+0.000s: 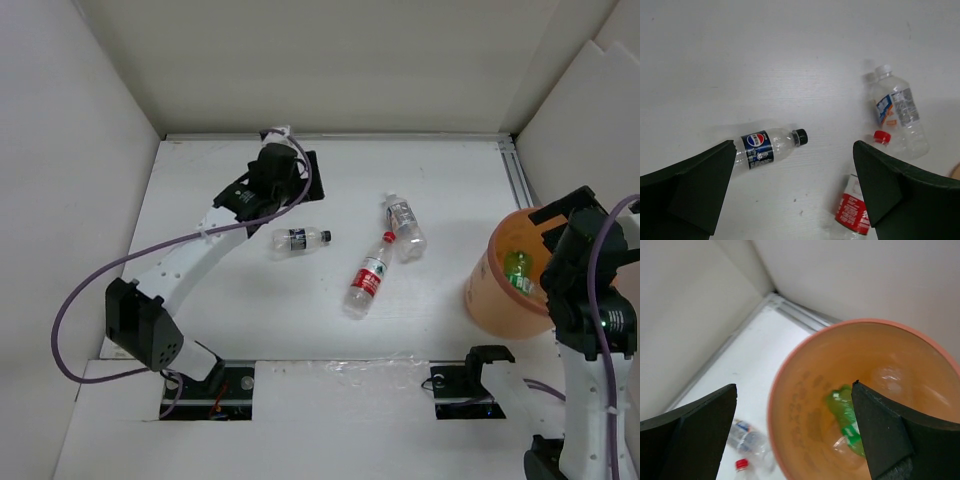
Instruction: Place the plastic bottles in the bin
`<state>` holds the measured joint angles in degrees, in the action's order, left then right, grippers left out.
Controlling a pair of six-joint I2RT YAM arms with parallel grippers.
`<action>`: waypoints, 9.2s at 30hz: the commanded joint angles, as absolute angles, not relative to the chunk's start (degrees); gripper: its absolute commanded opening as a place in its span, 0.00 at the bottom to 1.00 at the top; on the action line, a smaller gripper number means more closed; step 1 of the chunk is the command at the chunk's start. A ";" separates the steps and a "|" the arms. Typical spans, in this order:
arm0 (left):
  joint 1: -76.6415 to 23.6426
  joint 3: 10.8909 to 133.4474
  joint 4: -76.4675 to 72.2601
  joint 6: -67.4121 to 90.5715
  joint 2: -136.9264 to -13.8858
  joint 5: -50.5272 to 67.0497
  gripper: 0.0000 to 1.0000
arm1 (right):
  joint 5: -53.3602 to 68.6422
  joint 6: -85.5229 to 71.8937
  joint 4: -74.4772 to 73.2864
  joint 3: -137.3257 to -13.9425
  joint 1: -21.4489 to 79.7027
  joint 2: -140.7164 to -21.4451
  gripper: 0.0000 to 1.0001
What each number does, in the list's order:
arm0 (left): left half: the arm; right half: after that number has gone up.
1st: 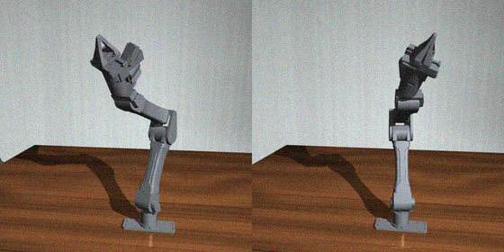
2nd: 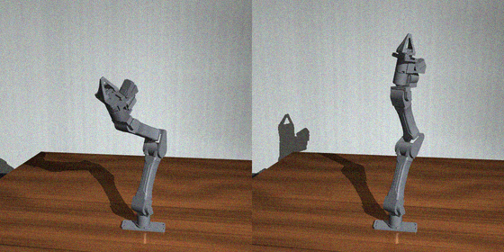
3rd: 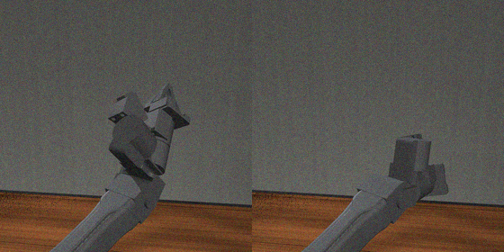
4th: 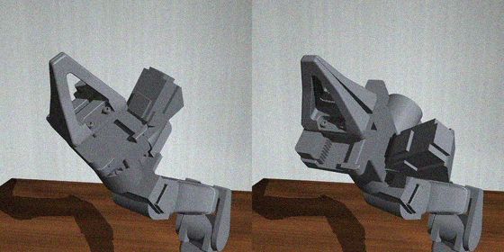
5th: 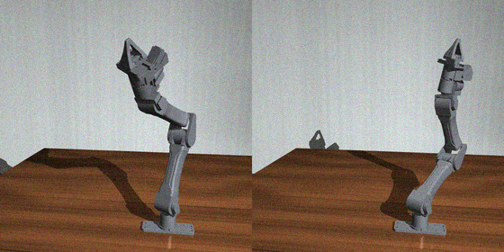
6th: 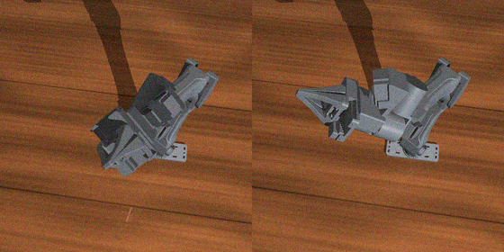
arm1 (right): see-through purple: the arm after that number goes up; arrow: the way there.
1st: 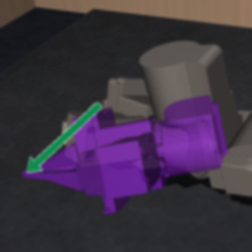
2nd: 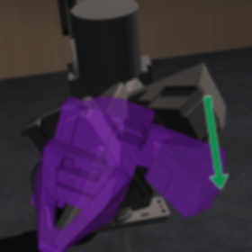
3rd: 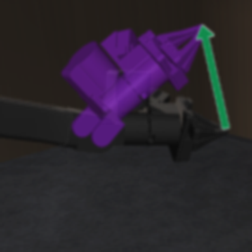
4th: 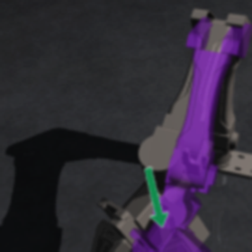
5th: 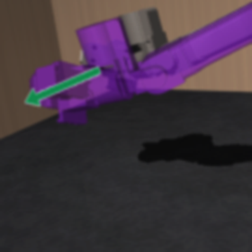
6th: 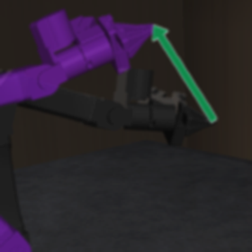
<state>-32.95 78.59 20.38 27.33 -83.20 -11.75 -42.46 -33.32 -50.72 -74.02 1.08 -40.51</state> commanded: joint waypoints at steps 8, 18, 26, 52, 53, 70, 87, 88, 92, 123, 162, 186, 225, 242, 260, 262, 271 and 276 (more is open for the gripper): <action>-45.18 85.78 27.25 5.11 -91.49 -18.38 1.00 | -5.56 -22.76 -34.19 -70.93 0.79 -40.95 1.00; -42.63 80.95 20.92 -5.00 -98.78 -11.96 1.00 | 11.94 -19.95 -29.79 -67.85 0.79 -39.11 1.00; -40.08 83.49 20.82 -8.70 -105.28 -8.45 1.00 | 15.38 -19.42 -28.65 -65.21 1.32 -37.35 1.00; -33.49 84.99 27.69 -3.87 -117.42 -7.65 0.97 | 15.91 -19.42 -28.56 -64.69 3.52 -36.83 1.00; -32.96 84.99 27.69 -3.17 -117.42 -8.34 0.95 | 15.91 -19.42 -28.56 -64.69 3.52 -36.83 1.00; -30.42 99.48 32.52 8.16 -115.76 -13.80 0.00 | 18.46 -19.42 -26.02 -66.62 6.68 -41.74 0.99; -31.28 96.34 11.71 22.76 -85.62 4.57 0.00 | 34.72 -24.35 0.77 -62.31 25.37 -54.74 1.00; -32.07 95.46 9.95 23.29 -84.13 5.18 0.00 | 34.11 -24.35 1.83 -63.45 27.14 -57.19 1.00; -32.61 93.16 4.31 26.62 -79.29 10.89 0.00 | 26.12 -22.59 5.00 -66.61 35.67 -63.43 1.00; -32.61 77.44 -5.01 25.84 -65.56 7.65 1.00 | -16.92 -32.59 -24.70 -71.28 22.26 -51.63 0.00; -55.20 82.26 15.01 25.12 -108.79 -13.43 0.98 | -6.51 -24.88 -37.71 -66.72 -8.79 -35.07 1.00; -51.16 67.07 -0.05 33.24 -76.75 -24.19 0.00 | 32.96 -21.53 -12.14 -60.64 15.89 -49.02 1.00; -49.31 75.85 -11.88 19.86 -67.66 -22.67 1.00 | -6.63 -30.22 -19.99 -65.91 15.58 -50.29 0.00; -49.31 92.29 2.37 27.86 -94.47 -9.50 1.00 | -39.02 -48.43 -48.87 -60.29 -9.67 -25.31 1.00; -51.68 100.54 12.73 38.94 -111.69 -11.60 1.00 | -33.23 -42.45 -45.71 -62.14 -9.67 -29.81 1.00; -51.68 103.95 14.41 39.55 -113.89 -11.60 1.00 | -29.02 -40.44 -41.78 -61.53 -9.67 -27.87 1.00; -48.70 117.15 21.18 48.33 -127.16 -11.07 1.00 | -9.51 -34.37 -34.55 -59.77 -9.67 -26.45 1.00; -48.16 124.61 21.71 50.36 -134.02 -9.58 1.00 | 3.59 -30.59 -28.67 -57.05 -9.67 -26.98 1.00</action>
<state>-48.62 119.85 20.14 47.20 -132.33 -10.20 -6.96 -34.13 -35.62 -58.28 -9.41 -26.68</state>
